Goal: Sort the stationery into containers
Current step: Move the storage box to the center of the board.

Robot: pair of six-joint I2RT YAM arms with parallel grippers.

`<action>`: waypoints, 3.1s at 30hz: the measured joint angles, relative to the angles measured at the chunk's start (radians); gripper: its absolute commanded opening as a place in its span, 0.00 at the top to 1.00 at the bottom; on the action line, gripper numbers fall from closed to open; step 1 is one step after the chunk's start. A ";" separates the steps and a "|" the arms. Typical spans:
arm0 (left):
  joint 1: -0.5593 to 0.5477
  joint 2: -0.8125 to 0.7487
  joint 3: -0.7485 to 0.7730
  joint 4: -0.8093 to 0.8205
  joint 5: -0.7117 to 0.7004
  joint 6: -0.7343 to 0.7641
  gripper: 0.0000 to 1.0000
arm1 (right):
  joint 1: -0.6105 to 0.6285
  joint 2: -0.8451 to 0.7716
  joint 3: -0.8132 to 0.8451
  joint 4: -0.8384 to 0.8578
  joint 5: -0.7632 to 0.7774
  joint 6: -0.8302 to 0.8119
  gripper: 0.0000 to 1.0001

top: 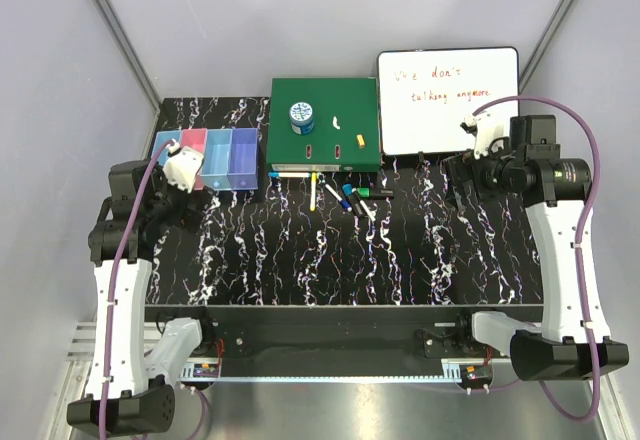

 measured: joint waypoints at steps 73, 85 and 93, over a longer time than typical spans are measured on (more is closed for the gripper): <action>-0.035 1.154 0.404 0.429 -0.251 -0.385 1.00 | 0.243 0.811 0.954 -0.030 0.119 -0.121 0.00; -0.038 0.934 0.129 0.419 -0.249 -0.400 1.00 | 0.248 0.794 0.954 -0.030 0.103 -0.108 0.00; -0.058 0.837 0.053 0.328 -0.246 -0.412 1.00 | 0.267 0.756 0.924 -0.031 0.089 -0.100 0.00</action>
